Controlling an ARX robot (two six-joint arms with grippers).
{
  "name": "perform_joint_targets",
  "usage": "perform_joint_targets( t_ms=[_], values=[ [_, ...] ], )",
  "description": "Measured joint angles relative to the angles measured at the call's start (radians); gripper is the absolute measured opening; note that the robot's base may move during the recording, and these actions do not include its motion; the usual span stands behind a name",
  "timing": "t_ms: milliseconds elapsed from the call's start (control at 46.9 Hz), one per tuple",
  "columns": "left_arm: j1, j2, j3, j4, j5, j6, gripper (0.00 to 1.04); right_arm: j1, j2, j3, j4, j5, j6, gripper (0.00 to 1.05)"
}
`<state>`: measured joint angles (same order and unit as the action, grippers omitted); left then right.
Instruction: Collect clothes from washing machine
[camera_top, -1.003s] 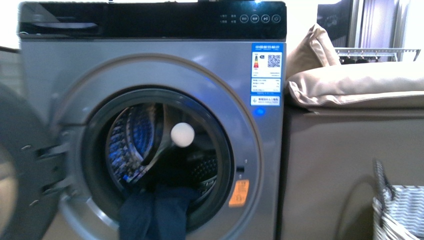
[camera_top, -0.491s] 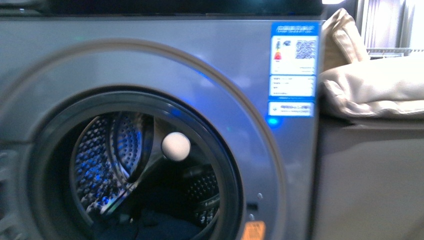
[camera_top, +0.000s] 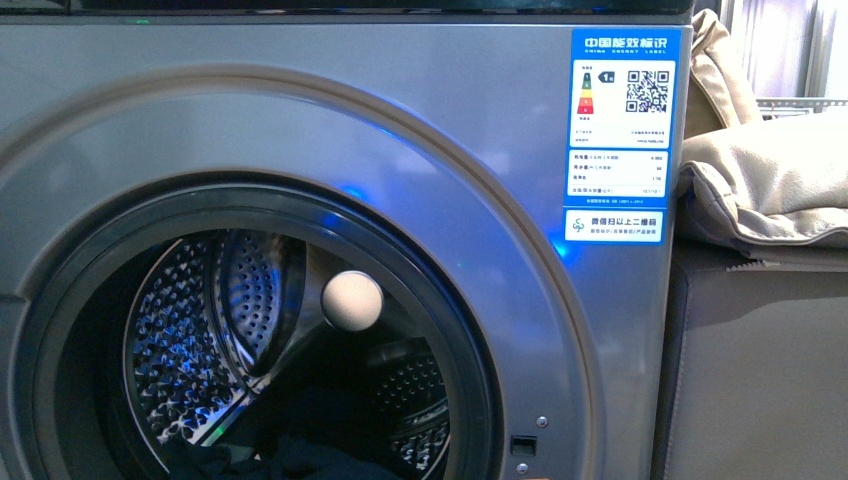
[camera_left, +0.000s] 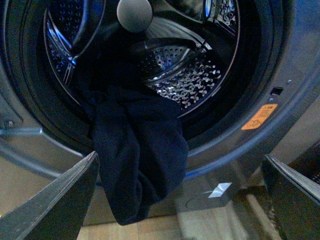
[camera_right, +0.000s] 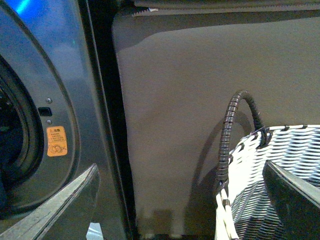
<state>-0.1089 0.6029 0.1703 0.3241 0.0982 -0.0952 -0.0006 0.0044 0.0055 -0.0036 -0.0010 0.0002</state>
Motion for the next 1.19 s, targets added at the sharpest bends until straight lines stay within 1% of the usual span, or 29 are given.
perform_joint_targets(
  t_ms=[85,192,320,747,918,1195],
  values=[
    [-0.005,0.154,0.045,0.111,-0.012,0.019,0.98,0.0,0.0,0.0,0.0,0.0,0.0,0.97],
    [-0.013,0.303,0.102,0.191,-0.014,0.044,0.98,0.0,0.0,0.0,0.0,0.0,0.0,0.97],
    [-0.027,0.526,0.19,0.25,-0.022,0.071,0.98,0.0,0.0,0.0,0.0,0.0,0.0,0.97],
    [-0.051,0.9,0.427,0.299,-0.043,0.127,0.98,0.0,0.0,0.0,0.0,0.0,0.0,0.97],
    [-0.056,1.014,0.506,0.308,-0.054,0.15,0.98,0.0,0.0,0.0,0.0,0.0,0.0,0.97],
    [-0.061,1.175,0.63,0.296,-0.047,0.174,0.98,0.0,0.0,0.0,0.0,0.0,0.0,0.97]
  ],
)
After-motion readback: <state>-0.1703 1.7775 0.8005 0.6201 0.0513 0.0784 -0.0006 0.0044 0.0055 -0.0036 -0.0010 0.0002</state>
